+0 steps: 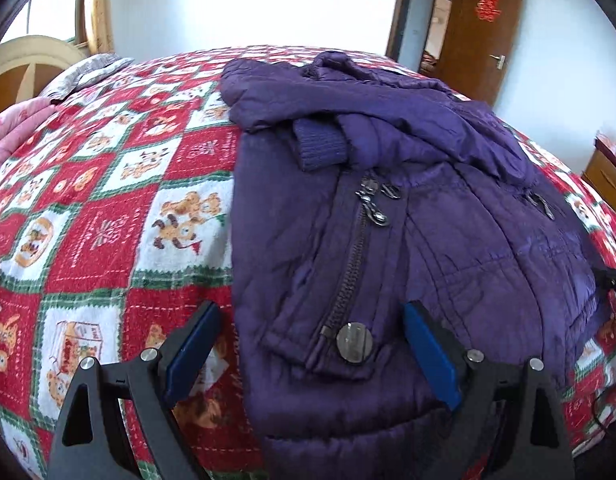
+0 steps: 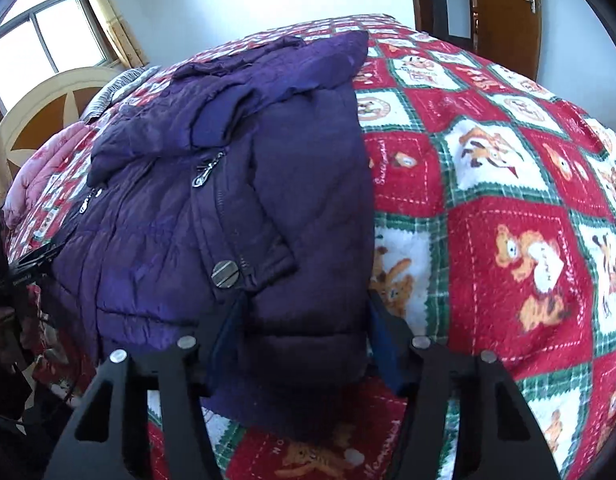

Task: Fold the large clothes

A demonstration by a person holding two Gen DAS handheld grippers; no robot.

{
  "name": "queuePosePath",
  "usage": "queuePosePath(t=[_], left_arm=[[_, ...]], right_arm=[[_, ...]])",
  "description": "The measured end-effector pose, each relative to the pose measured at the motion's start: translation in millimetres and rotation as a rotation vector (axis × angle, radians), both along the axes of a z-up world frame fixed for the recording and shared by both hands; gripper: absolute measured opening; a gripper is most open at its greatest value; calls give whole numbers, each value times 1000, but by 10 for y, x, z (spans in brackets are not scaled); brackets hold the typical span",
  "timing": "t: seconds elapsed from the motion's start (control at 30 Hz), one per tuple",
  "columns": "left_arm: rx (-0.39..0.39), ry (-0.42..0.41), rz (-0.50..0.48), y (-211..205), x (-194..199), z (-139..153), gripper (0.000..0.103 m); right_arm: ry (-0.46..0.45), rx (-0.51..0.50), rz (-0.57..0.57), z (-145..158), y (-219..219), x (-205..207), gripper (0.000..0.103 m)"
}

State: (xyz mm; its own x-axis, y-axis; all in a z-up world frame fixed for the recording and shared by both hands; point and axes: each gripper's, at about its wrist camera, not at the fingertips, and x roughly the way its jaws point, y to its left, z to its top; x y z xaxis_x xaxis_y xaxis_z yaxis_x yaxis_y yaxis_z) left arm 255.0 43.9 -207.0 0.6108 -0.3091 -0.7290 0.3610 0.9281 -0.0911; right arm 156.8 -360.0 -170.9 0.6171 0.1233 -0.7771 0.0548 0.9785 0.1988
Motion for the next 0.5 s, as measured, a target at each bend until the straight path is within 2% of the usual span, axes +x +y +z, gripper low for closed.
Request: queuePosePath(t=[0.03,0.07,0.1,0.13,0.2,0.27,0.4,0.5], left_arm=[[-5,0,-3,5,-1,0,90],[-14,0,-20,1,-18,14,79],[-17,-9,-47,-21,-47,38,60],[3,-29,-60,-48,-78,67,52],[29,-59,-86,-84,-165,111,36],[30,-75,-82,-58,-229,161,31],[-82,-97,-98,96,-419,393,24],[-175,-99,-132,263,-617,603,22]], right_arm=[[-3,18,0,-11,-27,4,59],[-5,42,-7,-15,-66,2,51],[-9,75,-13,-21,-92,-12,43],[-17,118,-14,-24,-133,-23,41],[-25,129,-16,-24,-103,-84,37],[-40,122,-8,31,-49,-164,36],[-71,149,12,172,-40,-315,35],[-98,194,27,334,-92,-478,34]])
